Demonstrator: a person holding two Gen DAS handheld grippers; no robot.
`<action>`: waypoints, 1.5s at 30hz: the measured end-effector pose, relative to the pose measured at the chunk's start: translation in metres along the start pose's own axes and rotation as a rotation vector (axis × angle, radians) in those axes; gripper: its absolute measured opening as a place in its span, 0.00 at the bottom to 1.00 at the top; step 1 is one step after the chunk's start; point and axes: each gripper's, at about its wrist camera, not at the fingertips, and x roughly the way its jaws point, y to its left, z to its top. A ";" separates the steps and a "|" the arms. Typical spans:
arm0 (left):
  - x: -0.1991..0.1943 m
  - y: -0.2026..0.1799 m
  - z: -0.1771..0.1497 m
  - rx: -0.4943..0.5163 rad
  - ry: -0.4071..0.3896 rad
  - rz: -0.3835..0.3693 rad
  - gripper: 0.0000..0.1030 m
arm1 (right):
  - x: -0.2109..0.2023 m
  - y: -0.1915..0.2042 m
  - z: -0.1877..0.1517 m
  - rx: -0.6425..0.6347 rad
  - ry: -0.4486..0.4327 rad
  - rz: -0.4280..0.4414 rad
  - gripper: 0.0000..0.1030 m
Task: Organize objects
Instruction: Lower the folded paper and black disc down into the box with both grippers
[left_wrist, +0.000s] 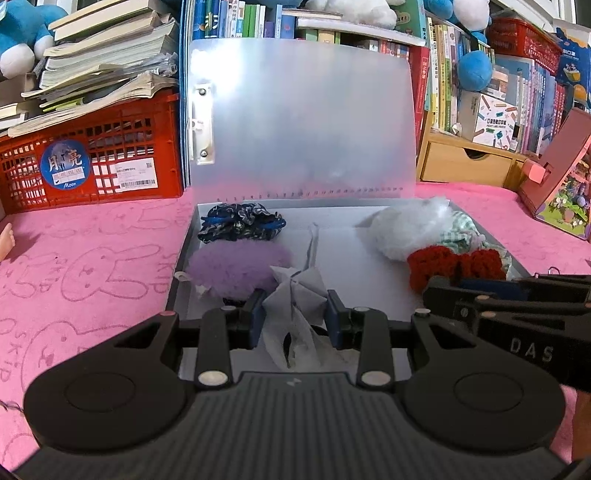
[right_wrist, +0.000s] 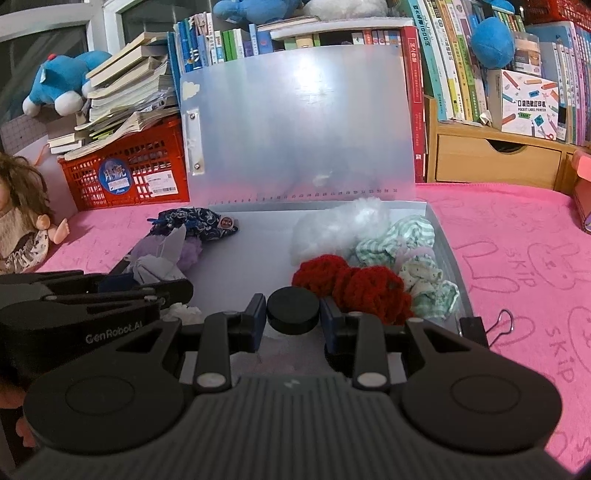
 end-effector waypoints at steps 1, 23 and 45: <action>0.001 0.001 0.001 -0.003 0.003 -0.001 0.38 | 0.001 -0.001 0.001 0.003 0.001 0.000 0.35; 0.017 0.005 0.004 0.014 0.050 -0.015 0.38 | 0.012 -0.005 0.006 0.015 0.027 0.018 0.36; 0.017 0.009 0.004 0.039 0.084 -0.069 0.38 | 0.025 -0.004 0.003 0.051 0.076 0.055 0.36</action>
